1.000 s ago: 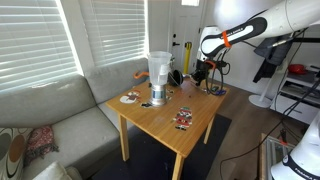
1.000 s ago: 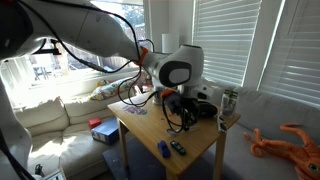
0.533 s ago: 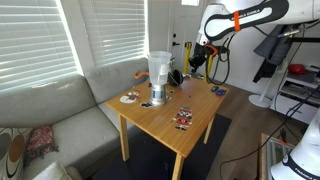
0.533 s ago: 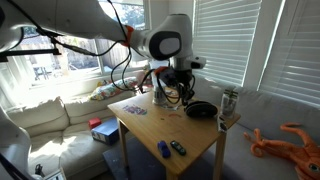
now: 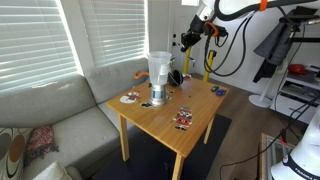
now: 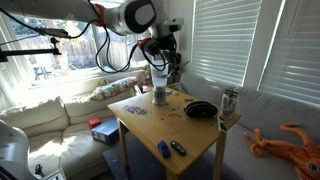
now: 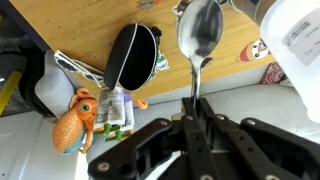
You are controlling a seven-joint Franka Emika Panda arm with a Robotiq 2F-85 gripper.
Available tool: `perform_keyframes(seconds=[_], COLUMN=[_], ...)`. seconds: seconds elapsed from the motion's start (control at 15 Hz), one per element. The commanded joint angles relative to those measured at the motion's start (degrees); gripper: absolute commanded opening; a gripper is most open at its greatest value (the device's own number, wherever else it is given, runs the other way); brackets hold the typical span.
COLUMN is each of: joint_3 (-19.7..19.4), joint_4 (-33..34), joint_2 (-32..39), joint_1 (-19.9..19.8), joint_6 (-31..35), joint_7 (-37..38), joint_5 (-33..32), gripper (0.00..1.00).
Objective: Turn the silver cup over, put the plastic cup on top of the silver cup and then put the silver spoon inside the plastic cup
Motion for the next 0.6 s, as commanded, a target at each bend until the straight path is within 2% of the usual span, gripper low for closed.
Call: perform_keyframes(seconds=[0.0, 0.13, 0.2, 0.53], joint_3=[0.3, 0.1, 0.5, 3.8], joint_4=[0.2, 0.1, 0.5, 2.2], joint_2=[0.1, 0.2, -0.1, -1.6], joint_1=[-0.4, -0.5, -0.3, 1.0], joint_6=[-0.1, 0.0, 2.6, 14.6], joint_7=[-0.1, -0.1, -0.2, 1.7], joint_5=[0.1, 0.1, -0.8, -2.3], gripper=[0.09, 0.09, 0.02, 0.02])
